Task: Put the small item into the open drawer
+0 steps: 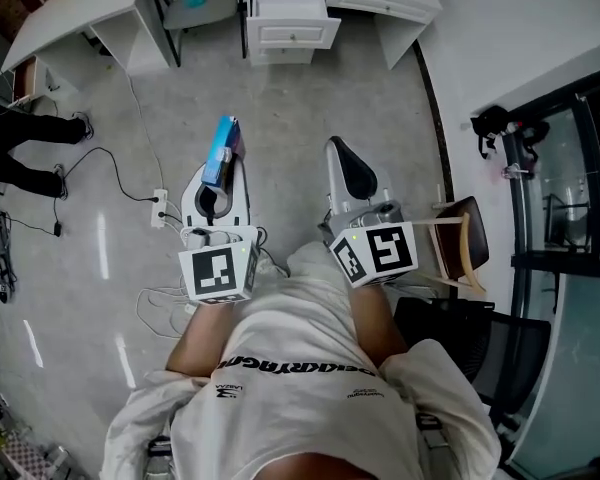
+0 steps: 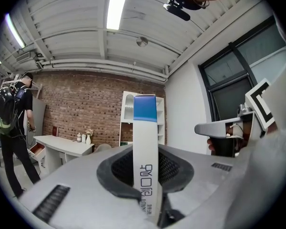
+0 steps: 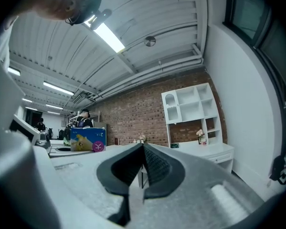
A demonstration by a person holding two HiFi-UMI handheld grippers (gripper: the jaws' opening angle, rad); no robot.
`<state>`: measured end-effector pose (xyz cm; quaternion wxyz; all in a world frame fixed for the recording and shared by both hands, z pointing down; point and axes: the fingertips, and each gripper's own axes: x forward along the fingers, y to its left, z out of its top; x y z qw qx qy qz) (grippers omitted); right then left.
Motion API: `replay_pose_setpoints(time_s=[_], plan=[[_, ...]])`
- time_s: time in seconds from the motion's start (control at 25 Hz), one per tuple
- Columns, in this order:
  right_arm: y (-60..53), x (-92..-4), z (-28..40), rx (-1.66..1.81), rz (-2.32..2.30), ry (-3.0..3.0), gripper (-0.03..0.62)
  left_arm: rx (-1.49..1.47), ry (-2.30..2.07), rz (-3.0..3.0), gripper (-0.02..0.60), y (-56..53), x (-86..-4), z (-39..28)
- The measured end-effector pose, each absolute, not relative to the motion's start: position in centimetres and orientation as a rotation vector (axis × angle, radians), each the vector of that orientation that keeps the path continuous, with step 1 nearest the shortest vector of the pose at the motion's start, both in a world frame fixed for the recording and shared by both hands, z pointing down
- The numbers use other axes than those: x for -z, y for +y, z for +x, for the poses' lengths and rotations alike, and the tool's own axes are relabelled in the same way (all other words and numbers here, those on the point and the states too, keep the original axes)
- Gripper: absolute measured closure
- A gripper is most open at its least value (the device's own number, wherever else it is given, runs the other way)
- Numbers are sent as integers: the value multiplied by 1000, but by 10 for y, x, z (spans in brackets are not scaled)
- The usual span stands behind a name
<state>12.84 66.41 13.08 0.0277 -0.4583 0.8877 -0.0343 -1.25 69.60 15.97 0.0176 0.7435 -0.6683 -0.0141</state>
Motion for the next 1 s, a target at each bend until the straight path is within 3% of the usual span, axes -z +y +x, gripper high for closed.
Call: replay_pose_setpoints(time_s=[0.44, 1.0], plan=[[547, -154, 96, 100, -1399, 2761, 595, 33, -2070, 2311, 520, 580, -185, -33], [278, -157, 78, 155, -1303, 2793, 595, -24, -2087, 2324, 520, 317, -174, -29]])
